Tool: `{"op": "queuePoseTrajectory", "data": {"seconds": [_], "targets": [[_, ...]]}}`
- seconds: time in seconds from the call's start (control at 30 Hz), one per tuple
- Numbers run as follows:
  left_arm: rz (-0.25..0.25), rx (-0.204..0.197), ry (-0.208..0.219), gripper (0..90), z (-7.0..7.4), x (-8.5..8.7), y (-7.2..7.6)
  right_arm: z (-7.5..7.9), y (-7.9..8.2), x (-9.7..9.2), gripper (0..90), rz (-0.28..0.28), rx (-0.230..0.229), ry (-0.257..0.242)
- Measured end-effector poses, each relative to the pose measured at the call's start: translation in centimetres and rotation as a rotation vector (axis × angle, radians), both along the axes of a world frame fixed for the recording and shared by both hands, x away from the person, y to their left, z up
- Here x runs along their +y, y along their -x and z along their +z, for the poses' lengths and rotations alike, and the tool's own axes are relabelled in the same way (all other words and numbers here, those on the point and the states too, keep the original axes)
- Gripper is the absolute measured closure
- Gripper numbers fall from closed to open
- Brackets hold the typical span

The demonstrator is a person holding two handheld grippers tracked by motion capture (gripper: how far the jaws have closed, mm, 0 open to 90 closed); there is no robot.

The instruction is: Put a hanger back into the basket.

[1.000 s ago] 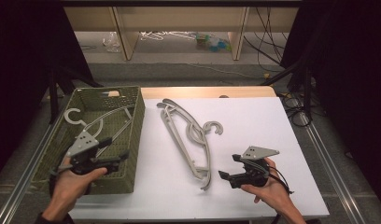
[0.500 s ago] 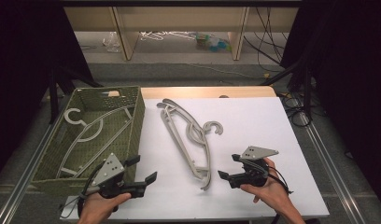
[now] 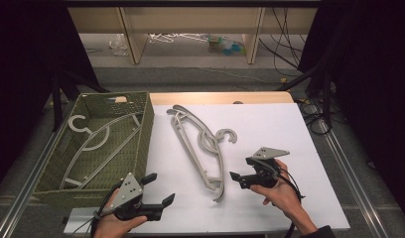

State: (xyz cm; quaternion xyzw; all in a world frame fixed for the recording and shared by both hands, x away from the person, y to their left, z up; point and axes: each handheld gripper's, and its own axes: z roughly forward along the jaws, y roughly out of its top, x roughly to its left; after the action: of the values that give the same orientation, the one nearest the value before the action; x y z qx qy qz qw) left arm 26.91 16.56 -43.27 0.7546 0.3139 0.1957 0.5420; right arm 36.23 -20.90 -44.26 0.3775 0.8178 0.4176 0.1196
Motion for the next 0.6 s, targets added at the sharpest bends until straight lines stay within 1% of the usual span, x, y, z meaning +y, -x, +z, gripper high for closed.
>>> {"op": "queuePoseTrajectory", "data": {"seconds": [0.03,0.07,0.1,0.17,0.2,0.23,0.27,0.3,0.33,0.37,0.4,0.43,0.47,0.5,0.53,0.57,0.6], "targets": [[0.008,0.004,0.004,16.4,0.0,0.0,0.0,-0.2,-0.4,0.2,20.0,-0.008,0.003,0.008],[0.001,-0.002,0.010,16.4,-0.1,0.0,-0.1,-0.3,-0.7,0.4,20.4,-0.028,0.012,0.013],[0.010,-0.005,-0.008,16.4,-0.1,0.0,0.0,-0.4,-1.1,0.6,20.8,-0.027,0.029,0.013],[0.000,-0.011,-0.019,16.4,-0.2,0.1,0.1,-0.7,-1.8,1.1,21.8,-0.039,0.048,0.016],[0.000,-0.011,-0.019,16.5,-0.2,0.1,0.1,-0.8,-2.1,1.4,22.0,-0.056,0.048,0.017],[-0.011,-0.019,-0.013,16.5,-0.2,0.1,0.1,-0.8,-2.1,1.4,22.0,-0.056,0.048,0.017],[-0.001,-0.008,-0.014,16.4,-0.1,0.1,0.2,-0.7,-2.4,1.7,22.7,-0.058,0.066,0.022],[-0.003,-0.010,-0.006,16.5,-0.1,0.2,0.2,-0.8,-3.1,2.4,25.0,-0.055,0.064,0.027],[-0.002,-0.009,0.003,16.5,-0.1,0.2,0.2,-0.8,-3.1,2.4,25.0,-0.055,0.064,0.027],[-0.006,-0.014,0.006,16.5,-0.1,0.2,0.1,-0.8,-3.3,2.7,25.0,-0.060,0.081,0.031],[-0.010,-0.025,-0.015,16.5,0.0,0.3,0.0,-1.3,-3.8,3.0,25.2,-0.055,0.044,0.040],[-0.011,-0.021,-0.007,16.5,-0.1,0.3,0.1,-1.4,-4.3,3.6,26.7,-0.047,0.068,0.070],[-0.011,-0.021,-0.007,16.5,-0.1,0.3,0.1,-1.4,-4.3,3.6,26.7,-0.047,0.068,0.070],[-0.004,-0.008,-0.002,16.5,-0.1,0.2,0.2,-1.6,-4.7,4.2,27.8,-0.036,0.078,0.078],[-0.013,-0.012,-0.006,16.5,-0.1,0.2,0.2,-1.6,-4.7,4.2,27.8,-0.036,0.078,0.078],[-0.018,-0.014,-0.008,16.5,0.0,0.1,0.1,-1.9,-5.0,4.5,28.5,-0.032,0.064,0.081],[-0.019,-0.015,-0.009,16.5,0.0,0.1,0.1,-1.9,-5.1,4.9,29.3,-0.034,0.083,0.080]]}}
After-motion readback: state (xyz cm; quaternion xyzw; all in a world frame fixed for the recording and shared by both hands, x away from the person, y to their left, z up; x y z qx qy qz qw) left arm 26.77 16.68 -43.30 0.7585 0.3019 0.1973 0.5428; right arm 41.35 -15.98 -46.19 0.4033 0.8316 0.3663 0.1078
